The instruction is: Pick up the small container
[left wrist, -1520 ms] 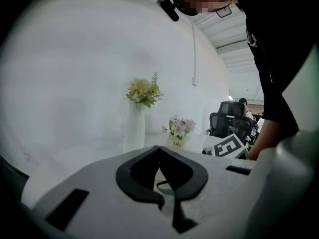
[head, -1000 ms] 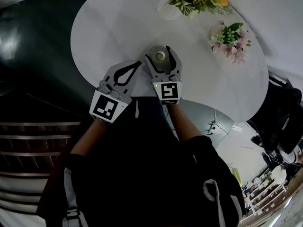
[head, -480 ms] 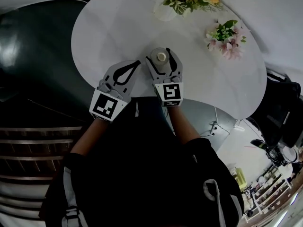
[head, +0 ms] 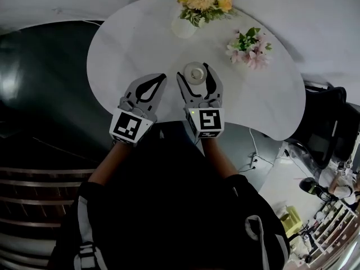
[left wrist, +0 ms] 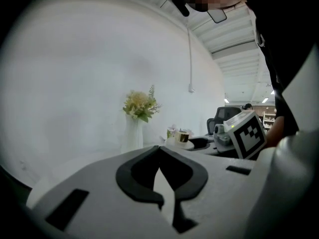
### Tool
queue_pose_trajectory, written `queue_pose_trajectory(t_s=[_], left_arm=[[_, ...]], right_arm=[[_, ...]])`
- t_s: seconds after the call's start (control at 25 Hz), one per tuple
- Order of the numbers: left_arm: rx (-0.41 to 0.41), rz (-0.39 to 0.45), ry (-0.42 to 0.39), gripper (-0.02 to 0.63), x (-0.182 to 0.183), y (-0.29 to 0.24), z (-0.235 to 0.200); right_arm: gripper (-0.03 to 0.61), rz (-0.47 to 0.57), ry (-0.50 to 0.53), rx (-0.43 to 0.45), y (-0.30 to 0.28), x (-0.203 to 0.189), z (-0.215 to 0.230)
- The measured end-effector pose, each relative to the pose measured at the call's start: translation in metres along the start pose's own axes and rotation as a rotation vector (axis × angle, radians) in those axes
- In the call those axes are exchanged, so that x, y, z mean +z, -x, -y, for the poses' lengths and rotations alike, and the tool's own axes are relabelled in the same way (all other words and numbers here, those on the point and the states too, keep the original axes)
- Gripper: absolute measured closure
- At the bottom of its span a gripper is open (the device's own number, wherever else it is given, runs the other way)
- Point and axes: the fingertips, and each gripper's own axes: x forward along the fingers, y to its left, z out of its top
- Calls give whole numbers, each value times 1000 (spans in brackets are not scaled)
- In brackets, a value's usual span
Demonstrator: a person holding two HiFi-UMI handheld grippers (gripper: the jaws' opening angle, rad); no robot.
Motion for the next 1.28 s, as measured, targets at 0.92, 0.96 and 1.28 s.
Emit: queue_pose_trajectory(t_s=[0.92,0.96,1.28], left_arm=[[109,169,-52,606,80,35,-5],[103,179,-53,606,81,35,-4],[86,193,-42,606,83,33,0]], right_arm=[[242,190,1,-363,127,131,53],[242,190,9,-368,129,131,53],[242,171,-6,-360,129,121,50]])
